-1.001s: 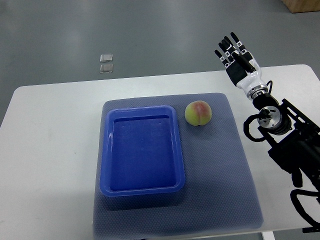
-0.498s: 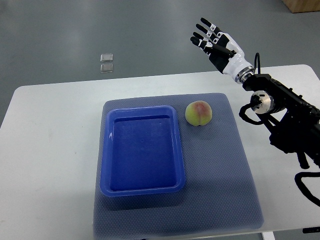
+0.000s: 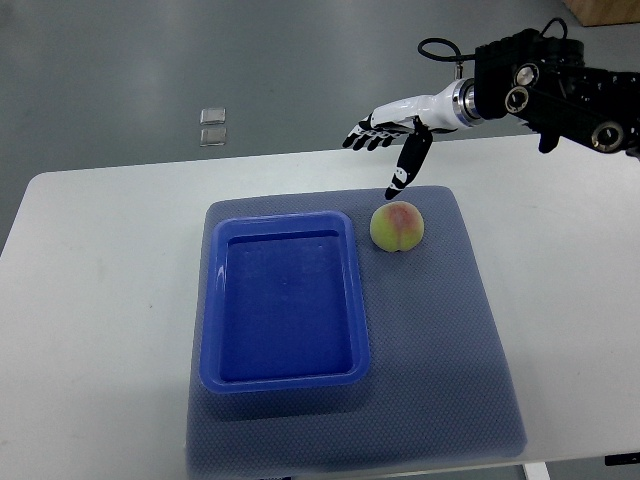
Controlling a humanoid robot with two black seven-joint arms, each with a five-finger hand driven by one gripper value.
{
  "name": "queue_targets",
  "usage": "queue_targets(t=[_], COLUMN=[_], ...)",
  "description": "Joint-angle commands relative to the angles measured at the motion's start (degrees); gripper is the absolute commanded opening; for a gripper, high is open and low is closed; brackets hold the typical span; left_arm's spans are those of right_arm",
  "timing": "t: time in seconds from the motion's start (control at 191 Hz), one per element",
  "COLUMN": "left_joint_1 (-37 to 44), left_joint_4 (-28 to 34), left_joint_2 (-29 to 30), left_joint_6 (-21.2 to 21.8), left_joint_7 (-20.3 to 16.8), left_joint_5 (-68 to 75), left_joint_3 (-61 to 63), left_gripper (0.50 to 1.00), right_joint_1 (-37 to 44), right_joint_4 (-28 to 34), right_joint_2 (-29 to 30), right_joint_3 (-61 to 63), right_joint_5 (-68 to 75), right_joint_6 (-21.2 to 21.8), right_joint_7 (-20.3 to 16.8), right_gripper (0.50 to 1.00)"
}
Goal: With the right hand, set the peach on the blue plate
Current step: 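Lower the right hand onto the peach and close fingers around it, then lift the peach upward with the right hand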
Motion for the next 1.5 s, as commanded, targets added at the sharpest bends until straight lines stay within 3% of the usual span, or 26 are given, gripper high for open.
queue_targets(t=[0.0,0.162,0.236,0.288,0.293,0.335,0.603,0.849,0.859,0.948,0.954,1.017,1.069,1.074,1.195,1.383,1.488,1.493], left_joint_1=[0.01,0.01,0.01,0.01,-0.08,-0.08,0.01,0.01,0.01,0.01,0.01,-0.08,-0.08,0.01,0.01,0.01,0.01,0.01], left_joint_4=[-0.01,-0.36,-0.53,-0.53,-0.53,-0.44,-0.44,-0.44,-0.44,-0.36,-0.36,-0.36,-0.36,-0.44,-0.36,-0.44,-0.18,-0.01], left_joint_2=[0.00,0.00,0.00,0.00,0.00,0.00,0.00,0.00,0.00,0.00,0.00,0.00,0.00,0.00,0.00,0.00,0.00,0.00], left_joint_6=[-0.08,-0.08,-0.17,-0.17,-0.17,-0.17,-0.17,-0.17,-0.17,-0.17,-0.17,-0.17,-0.17,-0.17,-0.17,-0.17,-0.17,-0.17], left_joint_7=[-0.01,-0.01,-0.01,-0.01,-0.01,-0.01,-0.01,-0.01,-0.01,-0.01,-0.01,-0.01,-0.01,-0.01,-0.01,-0.01,-0.01,-0.01], left_joint_5=[0.01,0.10,0.27,0.27,0.27,0.27,0.19,0.19,0.19,0.19,0.19,0.19,0.19,0.19,0.19,0.19,0.19,0.10], left_joint_3=[0.14,0.14,-0.03,-0.03,-0.03,-0.03,-0.30,-0.39,-0.39,-0.39,-0.39,-0.39,-0.39,-0.39,-0.39,-0.39,-0.30,-0.30], left_gripper=[1.000,1.000,1.000,1.000,1.000,1.000,1.000,1.000,1.000,1.000,1.000,1.000,1.000,1.000,1.000,1.000,1.000,1.000], right_joint_1=[3.74,2.60,-0.21,-0.22,-1.17,-1.62,-4.08,-7.16,-7.68,-7.95,-8.21,-8.39,-8.39,-8.82,-9.01,-4.26,-0.13,2.57], right_joint_4=[0.35,0.09,-0.09,-0.09,-0.26,-0.88,-2.02,-3.52,-4.22,-4.57,-5.09,-5.54,-5.54,-5.71,-5.80,-4.13,-0.53,2.26], right_joint_2=[1.65,3.85,5.43,5.43,6.04,6.40,6.92,8.95,9.21,9.21,9.64,10.00,10.00,10.00,9.82,5.43,2.27,-0.61], right_joint_3=[-5.58,-6.46,-9.27,-9.27,-10.49,-11.91,-13.41,-13.41,-13.41,-13.41,-13.49,-13.58,-13.58,-13.58,-13.49,-12.35,-11.56,-10.34], right_joint_5=[0.03,0.03,-0.14,-0.14,-0.66,-0.93,-1.20,-1.29,-1.29,-1.29,-1.37,-1.55,-1.55,-2.59,-4.36,-3.13,-2.34,-1.64], right_joint_6=[1.19,0.23,-3.02,-3.02,-5.81,-6.80,-8.12,-12.43,-13.22,-13.57,-14.09,-14.36,-14.36,-14.36,-14.27,-11.81,-9.26,-7.26], right_joint_7=[-1.92,-1.83,-1.74,-1.74,-1.66,-1.48,-1.22,-0.95,-0.43,-0.34,-0.34,-0.34,-0.34,-0.34,0.10,1.07,1.07,1.07], right_gripper=[0.930,0.930,0.928,0.928,0.928,0.928,0.928,0.903,0.864,0.854,0.816,0.721,0.721,0.630,0.507,0.500,0.500,0.500])
